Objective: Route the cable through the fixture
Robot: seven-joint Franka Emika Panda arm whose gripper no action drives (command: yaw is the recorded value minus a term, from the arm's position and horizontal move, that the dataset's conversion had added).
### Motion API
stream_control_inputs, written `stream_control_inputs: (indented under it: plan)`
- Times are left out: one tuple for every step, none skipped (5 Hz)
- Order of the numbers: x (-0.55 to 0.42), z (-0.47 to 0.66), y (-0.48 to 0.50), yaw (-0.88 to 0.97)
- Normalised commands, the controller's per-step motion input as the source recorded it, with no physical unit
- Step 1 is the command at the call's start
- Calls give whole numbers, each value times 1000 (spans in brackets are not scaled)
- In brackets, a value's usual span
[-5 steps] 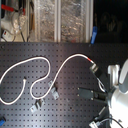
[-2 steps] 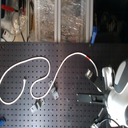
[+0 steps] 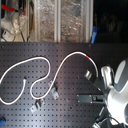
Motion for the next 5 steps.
stream_control_inputs:
  plan:
    - [-177,404,-29,0]
    - [-64,205,-115,0]
    - [-170,144,-40,0]
    - [-457,401,-195,106]
    - [-481,395,-35,0]
